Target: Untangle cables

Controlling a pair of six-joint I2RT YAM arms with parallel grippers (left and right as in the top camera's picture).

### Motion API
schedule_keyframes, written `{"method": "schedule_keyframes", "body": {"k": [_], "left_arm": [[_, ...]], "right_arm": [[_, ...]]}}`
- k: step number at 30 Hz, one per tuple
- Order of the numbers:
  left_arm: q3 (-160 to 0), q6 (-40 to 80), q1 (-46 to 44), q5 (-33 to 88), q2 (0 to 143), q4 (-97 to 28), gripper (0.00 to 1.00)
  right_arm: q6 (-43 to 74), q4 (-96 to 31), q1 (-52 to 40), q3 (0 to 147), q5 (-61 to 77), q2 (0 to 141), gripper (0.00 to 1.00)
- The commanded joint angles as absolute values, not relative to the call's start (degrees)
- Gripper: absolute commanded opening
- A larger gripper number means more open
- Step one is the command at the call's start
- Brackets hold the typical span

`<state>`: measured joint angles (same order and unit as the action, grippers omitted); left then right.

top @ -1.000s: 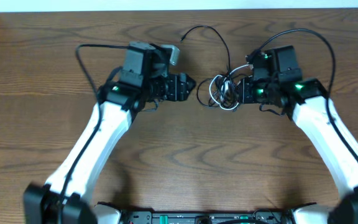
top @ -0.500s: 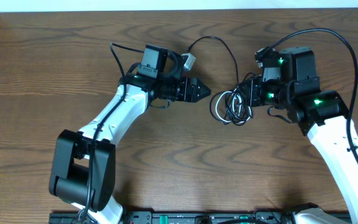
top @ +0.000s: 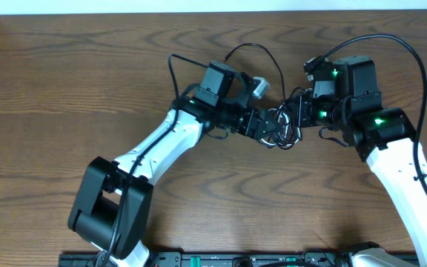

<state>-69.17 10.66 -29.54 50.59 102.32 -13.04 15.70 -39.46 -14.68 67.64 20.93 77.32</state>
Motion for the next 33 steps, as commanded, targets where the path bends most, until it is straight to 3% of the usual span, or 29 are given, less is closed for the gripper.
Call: {"method": "schedule_keyframes", "body": {"k": [1, 7, 25, 28, 30, 33], "left_arm": [[-69.5, 9.6, -30.0, 45.5, 103.1, -12.9, 0.72], [-69.5, 9.6, -29.9, 44.3, 103.1, -12.5, 0.68], [-69.5, 9.7, -30.0, 43.0, 111.2, -10.9, 0.68], [-69.5, 9.7, -30.0, 45.5, 111.2, -9.9, 0.54], [-69.5, 9.7, -30.0, 46.6, 111.2, -9.2, 0.37], [-69.5, 10.1, -30.1, 48.0, 111.2, -8.1, 0.27]], "right_arm": [[14.5, -40.0, -14.6, 67.6, 21.6, 76.3, 0.01], [13.6, -40.3, -14.6, 67.6, 21.6, 76.3, 0.01], [13.0, -40.6, -14.6, 67.6, 22.7, 75.9, 0.01], [13.0, -40.5, -14.6, 67.6, 22.7, 75.9, 0.01], [13.0, -40.5, -14.6, 67.6, 22.7, 75.9, 0.01], [13.0, -40.6, -14.6, 67.6, 22.7, 75.9, 0.01]]}}
